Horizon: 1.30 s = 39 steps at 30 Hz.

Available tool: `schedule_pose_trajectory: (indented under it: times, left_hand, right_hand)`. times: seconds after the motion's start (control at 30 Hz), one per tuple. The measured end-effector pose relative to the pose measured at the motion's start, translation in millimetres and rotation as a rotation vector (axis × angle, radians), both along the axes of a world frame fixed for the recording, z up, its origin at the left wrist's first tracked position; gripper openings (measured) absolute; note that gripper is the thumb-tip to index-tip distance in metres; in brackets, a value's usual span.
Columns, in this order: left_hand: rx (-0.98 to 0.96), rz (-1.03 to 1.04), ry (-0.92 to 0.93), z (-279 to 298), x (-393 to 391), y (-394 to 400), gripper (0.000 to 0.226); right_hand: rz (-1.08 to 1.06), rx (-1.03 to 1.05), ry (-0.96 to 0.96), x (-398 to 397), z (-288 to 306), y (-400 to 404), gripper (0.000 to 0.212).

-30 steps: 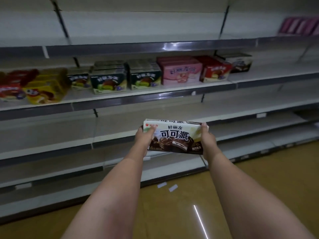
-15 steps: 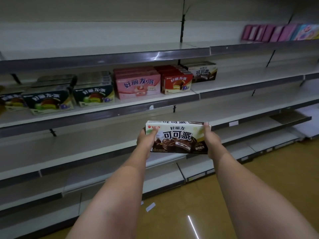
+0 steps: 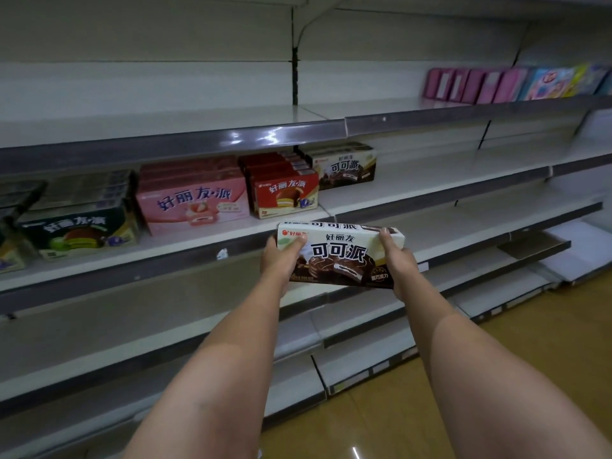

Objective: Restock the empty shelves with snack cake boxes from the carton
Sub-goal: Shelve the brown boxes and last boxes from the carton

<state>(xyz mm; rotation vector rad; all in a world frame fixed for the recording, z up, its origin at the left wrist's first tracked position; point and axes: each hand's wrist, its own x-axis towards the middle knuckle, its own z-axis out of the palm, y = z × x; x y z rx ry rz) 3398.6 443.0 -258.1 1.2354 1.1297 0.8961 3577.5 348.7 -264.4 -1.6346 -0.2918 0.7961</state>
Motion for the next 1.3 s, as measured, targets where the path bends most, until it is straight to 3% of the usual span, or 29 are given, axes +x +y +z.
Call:
schedule_pose_trajectory:
  times: [0.3, 0.43, 0.53, 0.77, 0.9, 1.1, 1.2, 1.3]
  left_hand:
    - [0.066, -0.035, 0.018, 21.6, 89.9, 67.2, 0.046]
    - [0.077, 0.002, 0.067, 22.5, 123.8, 86.2, 0.073]
    - [0.074, 0.055, 0.071, 24.5, 150.1, 94.3, 0.078]
    - [0.056, 0.183, 0.04, 20.1, 215.3, 106.2, 0.081]
    - [0.049, 0.27, 0.022, 12.8, 249.3, 110.5, 0.081]
    - [0.068, 0.376, 0.222, -11.7, 266.2, 126.0, 0.094]
    - [0.126, 0.396, 0.39, -16.6, 267.3, 130.2, 0.08]
    - [0.207, 0.402, 0.443, -14.5, 270.9, 135.9, 0.075]
  right_hand:
    - [-0.001, 0.106, -0.162, 87.0, 29.8, 54.5, 0.059]
    - [0.058, 0.144, -0.171, 120.7, 30.8, 76.2, 0.078]
    - [0.059, 0.129, -0.23, 158.5, 22.0, 97.5, 0.088]
    - [0.195, 0.09, -0.336, 228.5, 45.7, 133.8, 0.05]
    - [0.314, 0.11, -0.347, 264.9, 45.3, 149.9, 0.049]
    - [0.444, 0.007, -0.416, 296.1, 22.8, 174.3, 0.043]
    - [0.473, 0.013, -0.412, 305.2, 13.1, 184.7, 0.032]
    - [0.459, 0.064, -0.386, 307.9, 9.8, 191.6, 0.027]
